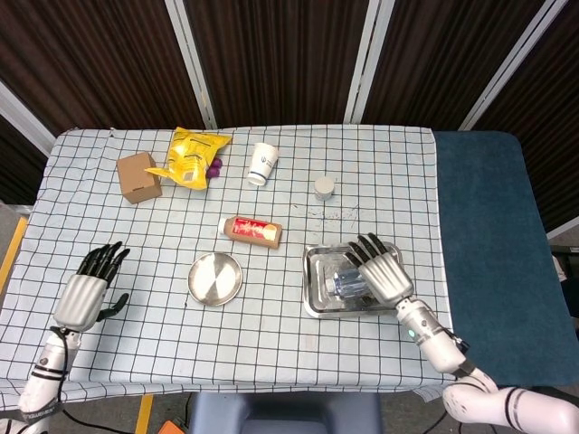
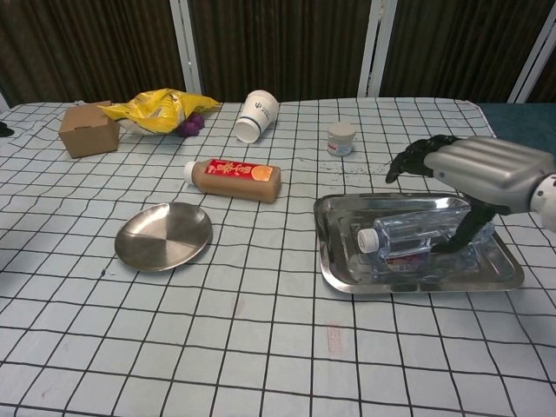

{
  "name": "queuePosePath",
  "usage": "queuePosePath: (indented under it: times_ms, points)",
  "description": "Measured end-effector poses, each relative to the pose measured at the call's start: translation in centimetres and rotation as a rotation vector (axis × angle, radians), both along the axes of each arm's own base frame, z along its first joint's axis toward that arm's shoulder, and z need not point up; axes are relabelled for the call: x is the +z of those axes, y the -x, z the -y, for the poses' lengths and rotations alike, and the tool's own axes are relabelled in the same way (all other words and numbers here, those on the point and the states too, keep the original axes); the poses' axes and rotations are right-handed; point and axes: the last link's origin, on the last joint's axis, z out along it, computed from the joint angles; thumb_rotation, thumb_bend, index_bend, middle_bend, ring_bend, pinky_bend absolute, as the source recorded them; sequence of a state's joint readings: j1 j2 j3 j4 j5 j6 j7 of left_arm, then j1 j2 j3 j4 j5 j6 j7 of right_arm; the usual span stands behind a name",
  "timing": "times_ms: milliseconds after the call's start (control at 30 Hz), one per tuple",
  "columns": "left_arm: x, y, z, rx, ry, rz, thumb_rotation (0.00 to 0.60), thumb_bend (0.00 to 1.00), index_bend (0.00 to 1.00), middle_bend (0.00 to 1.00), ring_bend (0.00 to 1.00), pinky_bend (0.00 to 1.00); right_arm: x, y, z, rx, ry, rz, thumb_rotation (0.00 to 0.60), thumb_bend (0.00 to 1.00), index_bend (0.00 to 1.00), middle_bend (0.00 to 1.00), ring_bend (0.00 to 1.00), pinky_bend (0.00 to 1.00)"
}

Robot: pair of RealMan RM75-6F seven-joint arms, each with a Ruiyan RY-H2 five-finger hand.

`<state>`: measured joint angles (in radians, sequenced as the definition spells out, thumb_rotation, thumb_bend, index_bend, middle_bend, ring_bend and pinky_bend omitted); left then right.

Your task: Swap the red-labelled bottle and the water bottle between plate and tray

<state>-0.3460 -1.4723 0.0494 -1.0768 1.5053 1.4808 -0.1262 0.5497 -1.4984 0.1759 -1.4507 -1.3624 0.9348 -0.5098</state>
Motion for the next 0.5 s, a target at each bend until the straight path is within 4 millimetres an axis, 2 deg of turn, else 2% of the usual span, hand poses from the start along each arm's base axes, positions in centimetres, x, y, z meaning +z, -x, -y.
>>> queuePosePath:
  times_ms: [133, 200, 300, 400, 500]
  points:
    - [1.1, 0.6, 0.6, 0.001, -0.031, 0.017, 0.6, 0.35, 0.0, 0.0, 0.0, 0.11, -1.3, 0.4, 1.2, -0.02, -0.008, -0.076, 0.6, 0.15, 0.36, 0.26, 0.1, 0.17]
    - [1.4, 0.7, 0.6, 0.002, -0.039, 0.018, 0.6, 0.35, 0.0, 0.0, 0.0, 0.11, -1.8, 0.5, 1.6, -0.039, -0.019, -0.086, 0.6, 0.17, 0.39, 0.27, 0.14, 0.24]
    - [1.7, 0.8, 0.6, 0.006, -0.048, 0.022, 0.6, 0.35, 0.0, 0.0, 0.0, 0.11, -2.6, 0.7, 2.1, -0.049, -0.029, -0.095, 0.6, 0.26, 0.51, 0.4, 0.31, 0.44]
    - [1.8, 0.8, 0.5, 0.007, -0.049, 0.028, 0.6, 0.35, 0.0, 0.0, 0.0, 0.11, -3.0, 0.6, 2.3, -0.054, -0.038, -0.074, 0.6, 0.32, 0.73, 0.58, 0.53, 0.7]
    - [1.8, 0.8, 0.4, 0.007, -0.046, 0.029, 0.6, 0.35, 0.0, 0.0, 0.0, 0.1, -3.2, 0.3, 2.3, -0.039, -0.041, -0.044, 0.6, 0.35, 0.87, 0.7, 0.65, 0.81]
